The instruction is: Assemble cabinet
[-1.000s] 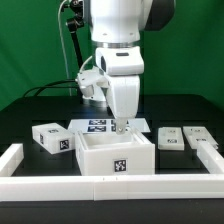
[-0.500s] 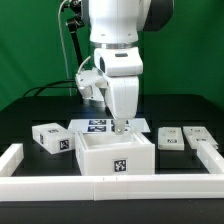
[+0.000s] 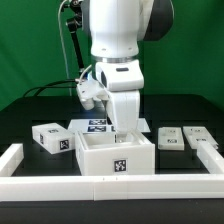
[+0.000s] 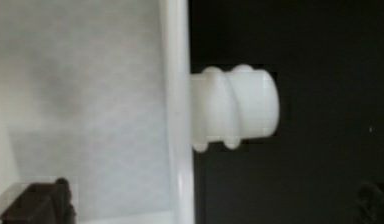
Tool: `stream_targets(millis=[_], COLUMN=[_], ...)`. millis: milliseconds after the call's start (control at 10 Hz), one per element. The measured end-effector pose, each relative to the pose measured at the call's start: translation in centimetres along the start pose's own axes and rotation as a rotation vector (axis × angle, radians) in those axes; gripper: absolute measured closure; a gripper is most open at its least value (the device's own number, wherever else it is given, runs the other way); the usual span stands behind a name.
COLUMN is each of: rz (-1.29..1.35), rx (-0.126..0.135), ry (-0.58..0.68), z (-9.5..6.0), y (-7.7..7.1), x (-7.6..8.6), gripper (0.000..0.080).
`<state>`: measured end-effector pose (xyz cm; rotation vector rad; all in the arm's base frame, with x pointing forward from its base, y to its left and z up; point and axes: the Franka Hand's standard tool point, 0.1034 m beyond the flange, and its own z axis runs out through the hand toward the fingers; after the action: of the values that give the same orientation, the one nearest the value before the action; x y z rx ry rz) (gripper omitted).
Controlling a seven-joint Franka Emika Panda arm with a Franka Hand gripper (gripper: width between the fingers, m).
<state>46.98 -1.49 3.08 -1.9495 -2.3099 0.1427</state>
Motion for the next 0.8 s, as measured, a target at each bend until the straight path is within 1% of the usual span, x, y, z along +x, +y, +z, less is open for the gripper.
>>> stream_targets(millis=[200, 300, 400, 500, 600, 700, 800], rz=[0.012, 0.012, 0.012, 0.014, 0.014, 0.014, 0.015], rx=[0.010, 0.010, 0.009, 0.010, 0.010, 0.010, 0.011], ry=[0.005, 0.005, 0.005, 0.005, 0.005, 0.005, 0.005], z=[0.69, 0.69, 0.66, 0.71, 0.73, 0.74, 0.75], y=[0.17, 0.34, 0.39, 0.34, 0.33, 0.32, 0.31], x=[0.17, 0.24, 0.25, 0.19, 0.17, 0.15, 0.13], gripper=[0.0002, 0.0115, 0.0250, 0.0250, 0.0434, 0.0570, 0.0734])
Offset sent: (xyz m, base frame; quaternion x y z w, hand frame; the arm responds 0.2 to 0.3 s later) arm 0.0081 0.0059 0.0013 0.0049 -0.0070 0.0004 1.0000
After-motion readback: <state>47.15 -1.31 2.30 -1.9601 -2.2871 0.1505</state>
